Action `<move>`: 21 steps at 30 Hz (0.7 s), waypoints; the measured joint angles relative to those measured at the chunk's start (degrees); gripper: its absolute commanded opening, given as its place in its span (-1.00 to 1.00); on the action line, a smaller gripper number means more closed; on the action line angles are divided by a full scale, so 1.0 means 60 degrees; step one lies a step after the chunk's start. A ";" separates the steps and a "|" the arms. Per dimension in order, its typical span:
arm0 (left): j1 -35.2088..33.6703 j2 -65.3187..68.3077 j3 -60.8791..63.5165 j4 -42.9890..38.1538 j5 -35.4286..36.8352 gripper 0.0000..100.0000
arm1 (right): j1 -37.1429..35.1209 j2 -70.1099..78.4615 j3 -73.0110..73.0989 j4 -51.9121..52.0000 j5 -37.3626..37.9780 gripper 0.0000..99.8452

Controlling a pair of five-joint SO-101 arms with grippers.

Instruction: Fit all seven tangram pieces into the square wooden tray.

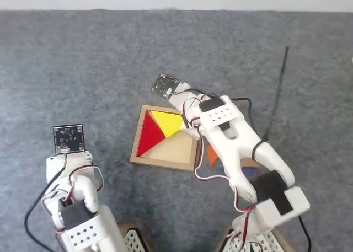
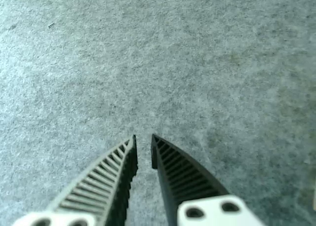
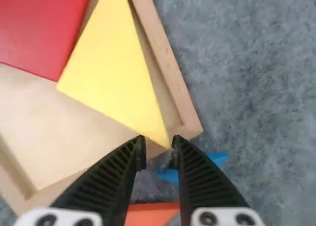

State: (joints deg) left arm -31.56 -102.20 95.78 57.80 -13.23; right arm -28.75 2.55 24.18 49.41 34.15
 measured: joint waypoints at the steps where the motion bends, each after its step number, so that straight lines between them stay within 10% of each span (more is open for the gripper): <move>1: 0.0220 0.0000 0.0000 0.0000 0.0000 -0.88 | 0.0117 -0.0249 -0.0073 0.0234 -0.0088 -0.82; 13: 0.4381 0.0527 -0.2916 0.1114 0.0586 -0.81 | 0.2593 -0.5319 0.0586 0.3018 -0.1934 -0.83; 21: 0.7018 0.7692 -0.6418 -0.0381 0.1509 -0.81 | 0.3619 -0.9451 0.4322 0.2418 -0.3868 -0.97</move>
State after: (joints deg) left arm 10.55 -56.04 57.27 55.52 -4.18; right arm -7.03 -54.15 50.11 63.91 10.95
